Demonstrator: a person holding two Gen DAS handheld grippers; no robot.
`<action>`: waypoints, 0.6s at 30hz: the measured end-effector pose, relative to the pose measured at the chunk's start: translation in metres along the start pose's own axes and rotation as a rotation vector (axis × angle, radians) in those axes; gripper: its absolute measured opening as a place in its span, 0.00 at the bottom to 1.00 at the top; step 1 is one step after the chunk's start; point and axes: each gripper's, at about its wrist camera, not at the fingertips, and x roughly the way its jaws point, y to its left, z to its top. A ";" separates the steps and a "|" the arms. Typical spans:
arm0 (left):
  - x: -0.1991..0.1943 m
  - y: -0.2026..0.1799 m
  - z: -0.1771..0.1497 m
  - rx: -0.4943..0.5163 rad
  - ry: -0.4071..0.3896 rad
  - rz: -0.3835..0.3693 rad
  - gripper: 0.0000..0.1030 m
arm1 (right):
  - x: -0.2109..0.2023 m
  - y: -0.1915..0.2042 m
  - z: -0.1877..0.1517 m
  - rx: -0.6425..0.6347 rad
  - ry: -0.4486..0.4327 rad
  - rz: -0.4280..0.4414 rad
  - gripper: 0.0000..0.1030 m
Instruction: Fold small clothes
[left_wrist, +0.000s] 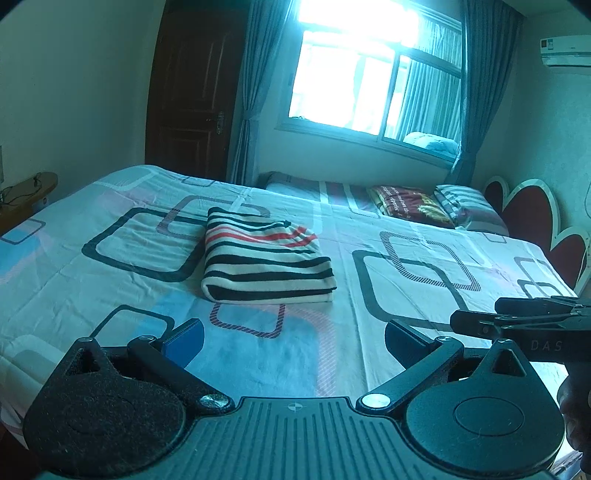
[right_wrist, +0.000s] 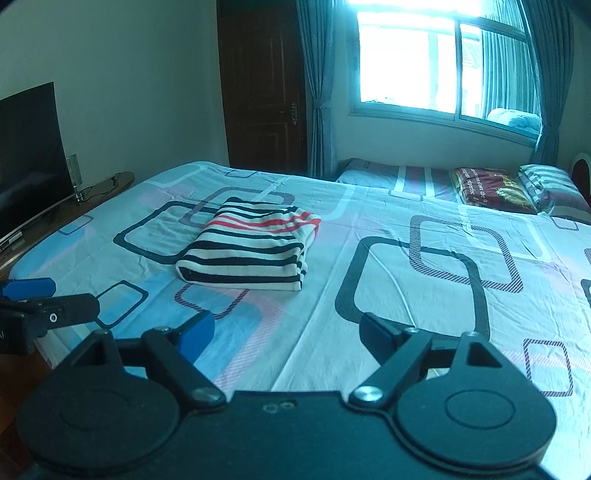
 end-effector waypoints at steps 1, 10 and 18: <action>0.000 0.000 0.000 0.003 0.000 -0.002 1.00 | 0.000 0.001 0.000 0.001 0.000 -0.001 0.82; 0.001 -0.001 0.002 0.012 0.000 -0.006 1.00 | -0.001 -0.001 -0.001 0.006 0.001 -0.016 0.82; 0.001 0.000 0.003 0.018 -0.002 -0.001 1.00 | -0.001 0.000 0.000 0.004 -0.003 -0.012 0.82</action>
